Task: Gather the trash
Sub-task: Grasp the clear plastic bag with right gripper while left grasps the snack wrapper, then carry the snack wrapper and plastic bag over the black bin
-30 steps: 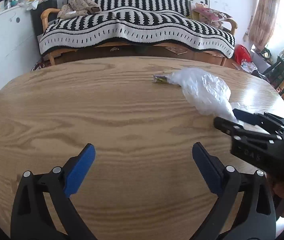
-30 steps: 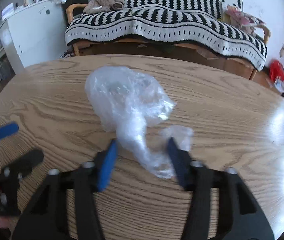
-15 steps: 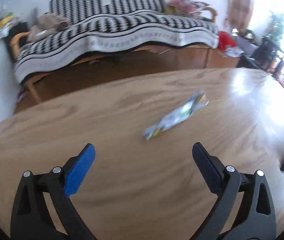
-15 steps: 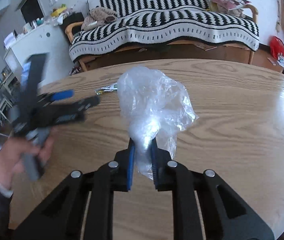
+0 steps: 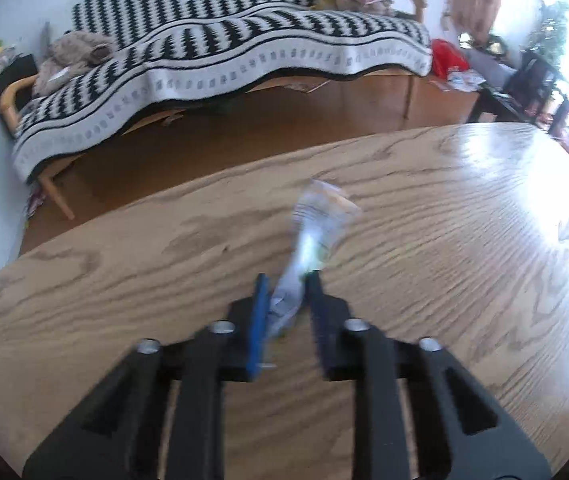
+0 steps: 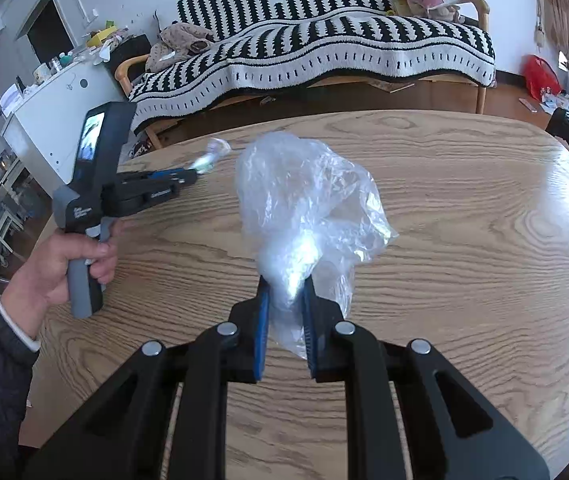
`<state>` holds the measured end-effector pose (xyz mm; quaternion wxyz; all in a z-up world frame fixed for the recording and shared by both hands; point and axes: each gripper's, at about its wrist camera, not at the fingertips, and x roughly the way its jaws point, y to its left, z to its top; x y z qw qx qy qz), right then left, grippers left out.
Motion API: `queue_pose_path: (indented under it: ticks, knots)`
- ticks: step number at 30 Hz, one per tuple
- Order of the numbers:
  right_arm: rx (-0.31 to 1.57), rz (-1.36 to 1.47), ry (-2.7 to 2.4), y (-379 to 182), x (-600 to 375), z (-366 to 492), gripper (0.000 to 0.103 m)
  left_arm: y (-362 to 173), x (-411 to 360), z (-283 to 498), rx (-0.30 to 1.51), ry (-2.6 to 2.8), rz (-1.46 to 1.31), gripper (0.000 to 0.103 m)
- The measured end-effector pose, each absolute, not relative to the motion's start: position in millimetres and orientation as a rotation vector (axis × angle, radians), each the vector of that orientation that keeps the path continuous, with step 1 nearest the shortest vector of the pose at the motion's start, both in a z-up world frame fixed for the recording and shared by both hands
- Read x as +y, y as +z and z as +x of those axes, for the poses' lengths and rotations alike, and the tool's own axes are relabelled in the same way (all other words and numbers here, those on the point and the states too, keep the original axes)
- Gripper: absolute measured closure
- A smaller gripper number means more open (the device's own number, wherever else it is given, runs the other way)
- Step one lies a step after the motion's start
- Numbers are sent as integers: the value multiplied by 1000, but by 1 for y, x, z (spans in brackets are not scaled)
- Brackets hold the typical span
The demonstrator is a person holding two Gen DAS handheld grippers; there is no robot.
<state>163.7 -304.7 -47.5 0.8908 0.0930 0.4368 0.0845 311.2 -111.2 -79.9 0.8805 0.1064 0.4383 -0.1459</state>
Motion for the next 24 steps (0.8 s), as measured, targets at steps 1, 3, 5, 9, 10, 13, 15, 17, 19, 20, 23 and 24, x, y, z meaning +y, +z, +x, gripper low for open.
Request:
queue_pose_path:
  ticks: [1,3,5,9,10,13,15,17,19,20,23,24]
  knots:
    - [908,193,170,-48,-306,162,87,-79,-110,305,921,-290,215,89]
    - [910,197,167,-47,-305,159,87,-75,-108,285,932,-264,193,90]
    - [909,193,171,-45,-301,157,87,-69,-107,264,937,-249,184,90]
    - [897,190,184,-35,-292,147,87,-51,-99,206,921,-221,139,90]
    - [890,190,184,-32,-290,142,87,-48,-99,196,921,-222,131,90]
    - [871,181,175,-22,-286,124,87,-35,-95,151,906,-225,94,90]
    - [865,176,174,-18,-285,112,87,-33,-97,124,899,-231,104,90]
    - [858,168,170,-15,-285,99,87,-33,-97,107,901,-227,100,90]
    - [861,177,157,-14,-290,83,87,-34,-99,96,917,-239,78,90]
    - [862,184,151,-14,-293,77,87,-31,-101,91,911,-236,69,90]
    - [858,212,103,-12,-313,55,87,-19,-109,78,877,-274,36,90]
    - [855,218,89,-12,-320,49,87,-17,-113,75,866,-287,29,90]
